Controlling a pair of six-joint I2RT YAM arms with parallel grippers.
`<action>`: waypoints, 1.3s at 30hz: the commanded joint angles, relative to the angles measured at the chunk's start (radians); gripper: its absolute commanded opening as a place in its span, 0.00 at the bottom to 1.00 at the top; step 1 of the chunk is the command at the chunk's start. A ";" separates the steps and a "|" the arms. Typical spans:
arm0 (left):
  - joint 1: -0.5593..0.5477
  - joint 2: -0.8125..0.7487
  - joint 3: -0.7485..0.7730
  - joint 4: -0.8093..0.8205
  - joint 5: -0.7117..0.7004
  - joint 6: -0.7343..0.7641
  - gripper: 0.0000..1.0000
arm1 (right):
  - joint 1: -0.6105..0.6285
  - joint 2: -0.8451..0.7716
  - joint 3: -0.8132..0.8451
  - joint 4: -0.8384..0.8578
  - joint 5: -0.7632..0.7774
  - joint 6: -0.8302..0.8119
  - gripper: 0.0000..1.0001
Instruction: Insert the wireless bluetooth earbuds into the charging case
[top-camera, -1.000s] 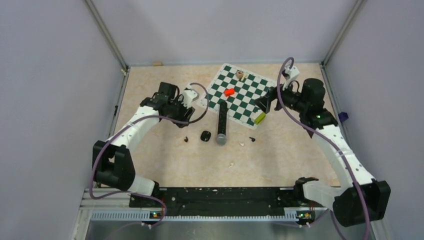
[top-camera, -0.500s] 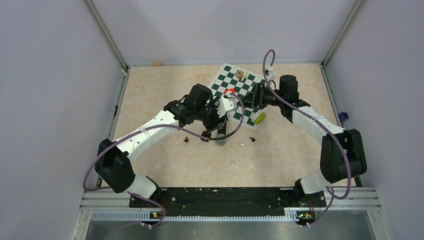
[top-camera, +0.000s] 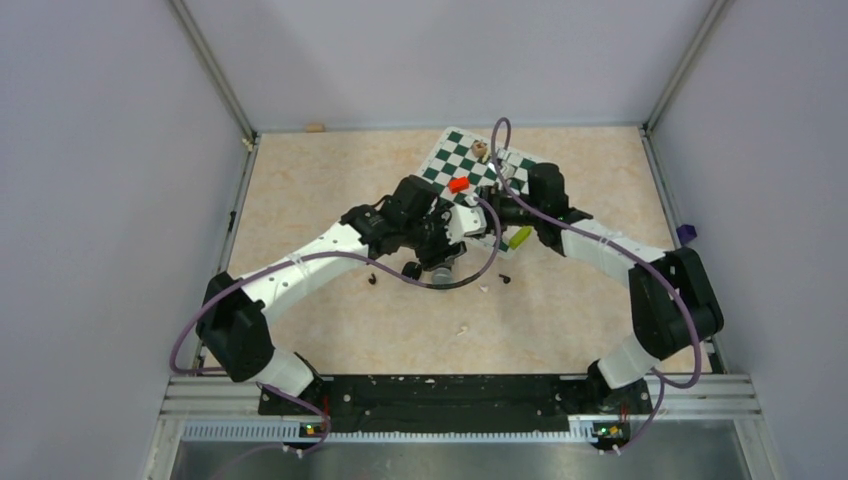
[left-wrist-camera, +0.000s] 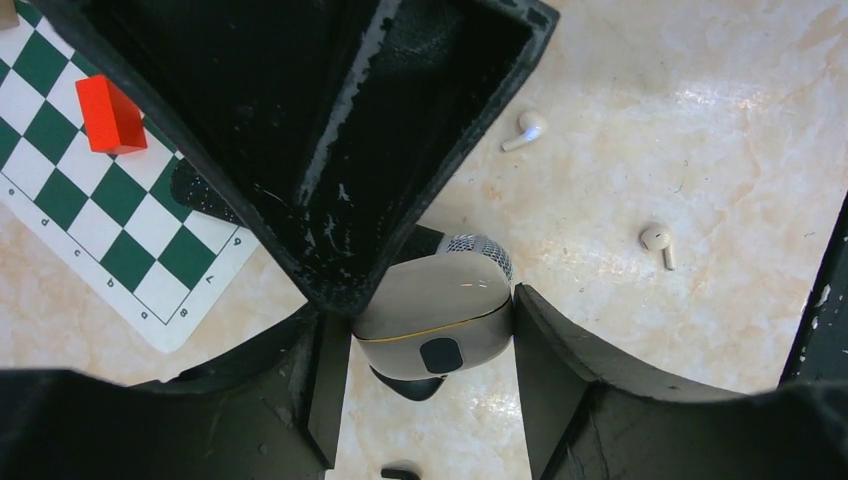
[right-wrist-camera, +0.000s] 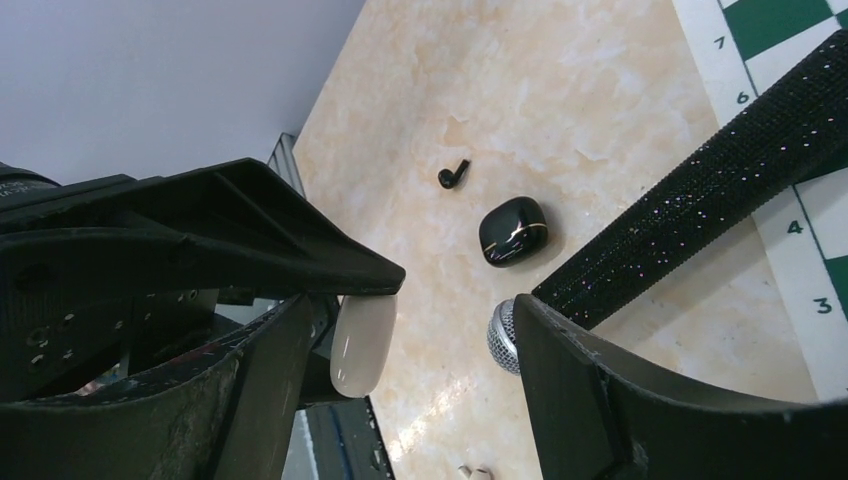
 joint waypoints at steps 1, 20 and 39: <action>-0.010 -0.014 0.028 0.036 -0.018 -0.001 0.18 | 0.031 0.022 -0.005 0.067 -0.054 0.007 0.73; -0.012 -0.037 -0.017 0.062 -0.023 0.004 0.36 | 0.091 0.064 0.015 0.064 -0.138 -0.033 0.22; 0.246 -0.133 0.022 -0.029 0.513 -0.074 0.99 | 0.030 -0.151 0.183 -0.291 -0.080 -0.434 0.14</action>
